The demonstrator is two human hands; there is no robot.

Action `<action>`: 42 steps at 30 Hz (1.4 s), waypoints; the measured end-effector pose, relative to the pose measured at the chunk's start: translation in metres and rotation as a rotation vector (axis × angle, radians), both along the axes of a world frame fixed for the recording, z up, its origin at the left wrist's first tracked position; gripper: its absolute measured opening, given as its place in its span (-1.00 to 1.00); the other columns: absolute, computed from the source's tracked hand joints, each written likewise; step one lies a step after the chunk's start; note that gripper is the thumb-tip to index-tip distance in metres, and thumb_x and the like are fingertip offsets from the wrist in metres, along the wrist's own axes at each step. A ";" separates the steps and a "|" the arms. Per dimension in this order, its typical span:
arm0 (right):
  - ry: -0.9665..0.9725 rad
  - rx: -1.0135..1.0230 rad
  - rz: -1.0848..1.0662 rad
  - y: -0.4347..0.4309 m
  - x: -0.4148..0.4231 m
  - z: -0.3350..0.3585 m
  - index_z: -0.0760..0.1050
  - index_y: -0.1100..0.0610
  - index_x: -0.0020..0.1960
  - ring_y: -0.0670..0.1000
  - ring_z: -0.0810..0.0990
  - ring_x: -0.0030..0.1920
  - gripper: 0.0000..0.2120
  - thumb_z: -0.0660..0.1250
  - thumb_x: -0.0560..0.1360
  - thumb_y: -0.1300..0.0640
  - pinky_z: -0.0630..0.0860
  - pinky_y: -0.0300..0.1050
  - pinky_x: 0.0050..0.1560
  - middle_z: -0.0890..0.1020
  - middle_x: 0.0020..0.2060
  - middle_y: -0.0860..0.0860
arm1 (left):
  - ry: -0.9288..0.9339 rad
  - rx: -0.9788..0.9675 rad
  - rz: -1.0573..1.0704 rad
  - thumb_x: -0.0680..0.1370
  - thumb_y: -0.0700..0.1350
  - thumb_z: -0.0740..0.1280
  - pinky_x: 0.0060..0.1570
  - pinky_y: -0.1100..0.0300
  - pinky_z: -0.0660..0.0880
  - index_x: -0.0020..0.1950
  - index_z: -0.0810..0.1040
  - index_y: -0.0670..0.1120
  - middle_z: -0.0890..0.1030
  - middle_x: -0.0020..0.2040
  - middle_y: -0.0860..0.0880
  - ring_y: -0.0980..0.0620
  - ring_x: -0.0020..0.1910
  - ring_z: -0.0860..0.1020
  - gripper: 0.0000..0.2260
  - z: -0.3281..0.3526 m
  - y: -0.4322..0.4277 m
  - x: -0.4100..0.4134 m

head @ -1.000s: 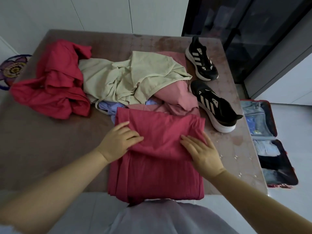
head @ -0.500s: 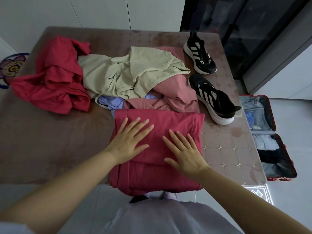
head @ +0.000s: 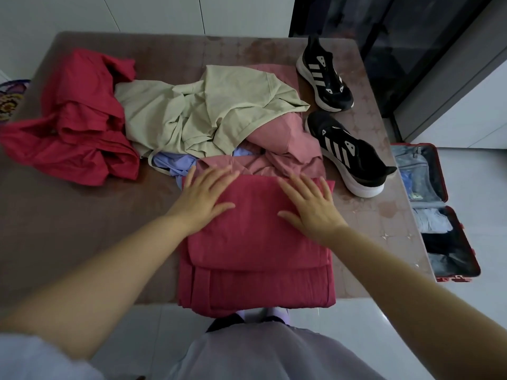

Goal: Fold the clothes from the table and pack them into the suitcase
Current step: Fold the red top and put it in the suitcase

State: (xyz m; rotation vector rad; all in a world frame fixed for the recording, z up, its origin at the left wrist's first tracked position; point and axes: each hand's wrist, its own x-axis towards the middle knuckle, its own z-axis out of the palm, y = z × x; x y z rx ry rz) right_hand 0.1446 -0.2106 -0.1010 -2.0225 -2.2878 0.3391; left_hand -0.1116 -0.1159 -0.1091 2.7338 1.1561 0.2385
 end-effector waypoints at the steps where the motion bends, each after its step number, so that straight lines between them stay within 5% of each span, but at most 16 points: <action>1: -0.003 -0.021 -0.017 0.011 0.004 0.004 -0.04 -0.06 0.54 0.10 0.04 0.52 -0.25 -0.13 0.43 -0.36 -0.25 0.10 0.43 0.10 0.53 0.03 | -0.012 -0.058 0.046 0.51 0.30 0.08 0.41 -0.15 -0.13 0.50 0.18 0.02 0.33 0.45 -0.07 -0.10 0.45 0.24 -0.37 0.005 0.010 0.004; 7: -0.023 -0.303 -0.045 0.054 0.031 0.013 0.23 -0.03 0.47 0.11 0.25 0.43 -0.28 0.29 0.41 -0.30 -0.19 0.13 0.45 0.40 0.37 0.04 | 0.188 -0.362 0.089 0.34 0.28 0.40 0.40 -0.01 -0.13 0.27 0.43 0.05 0.48 0.25 0.07 0.06 0.32 0.36 -0.41 0.016 0.054 0.014; 10: -0.012 -0.377 -0.023 0.061 0.036 0.023 0.43 0.05 0.32 0.10 0.36 0.31 -0.31 0.43 0.31 -0.28 0.08 0.03 0.40 0.48 0.23 0.03 | 0.284 -0.425 0.097 0.28 0.28 0.45 0.35 0.03 -0.01 0.19 0.45 0.05 0.53 0.12 0.07 0.05 0.23 0.41 -0.42 0.022 0.057 0.017; 13: 0.121 -0.521 -0.050 0.064 0.039 0.037 0.44 0.07 0.21 0.09 0.48 0.16 -0.39 0.56 0.27 -0.10 0.40 -0.11 0.13 0.50 0.11 0.02 | 0.341 -0.447 0.049 0.30 0.25 0.46 0.27 0.03 0.11 -0.14 0.47 0.13 0.54 -0.13 0.13 0.03 0.10 0.47 -0.69 0.021 0.057 0.017; 17: 0.155 -0.579 -0.017 0.065 0.041 0.045 0.34 0.04 0.30 0.05 0.48 0.07 -0.32 0.58 0.28 0.06 0.41 -0.15 0.08 0.49 0.16 0.04 | 0.180 -0.491 0.092 0.34 0.12 0.49 0.00 0.18 0.19 -0.36 0.40 0.12 0.49 -0.33 0.13 0.13 -0.20 0.43 -0.72 0.030 0.056 0.016; 21: 0.142 -0.504 0.027 0.063 0.038 0.056 0.34 0.02 0.40 0.07 0.47 0.18 -0.33 0.52 0.36 0.09 0.34 -0.21 0.09 0.48 0.19 0.04 | 0.067 -0.598 0.098 0.37 -0.01 0.52 -0.20 0.20 0.30 -0.26 0.48 0.04 0.49 -0.32 0.11 0.12 -0.27 0.43 -0.79 0.040 0.055 0.015; 26: 0.199 -0.558 -0.043 0.050 0.031 0.043 0.48 0.06 0.26 0.03 0.52 0.14 -0.38 0.55 0.28 -0.12 0.40 -0.20 0.05 0.55 0.12 -0.01 | 0.029 -0.669 0.104 0.36 -0.07 0.53 -0.29 0.28 0.34 -0.23 0.45 0.03 0.50 -0.27 0.09 0.08 -0.25 0.46 -0.75 0.039 0.046 0.013; 35: 0.050 -0.423 0.033 0.036 0.020 0.026 0.31 0.02 0.41 0.07 0.46 0.26 -0.20 0.51 0.28 -0.19 0.37 -0.11 0.17 0.50 0.28 0.00 | 0.287 -0.533 0.118 0.22 0.22 0.54 0.15 0.11 0.39 0.28 0.46 0.02 0.54 0.19 0.02 -0.05 0.18 0.50 -0.31 0.023 0.019 0.015; 42: -0.031 -0.213 0.052 0.018 0.013 0.028 0.39 -0.02 0.37 0.08 0.46 0.24 -0.40 0.44 0.38 -0.12 0.27 -0.16 0.21 0.56 0.23 -0.01 | 0.081 -0.347 0.175 0.34 0.10 0.51 0.10 0.21 0.19 0.18 0.54 -0.09 0.53 0.07 -0.01 -0.04 0.12 0.43 -0.50 0.021 -0.005 0.014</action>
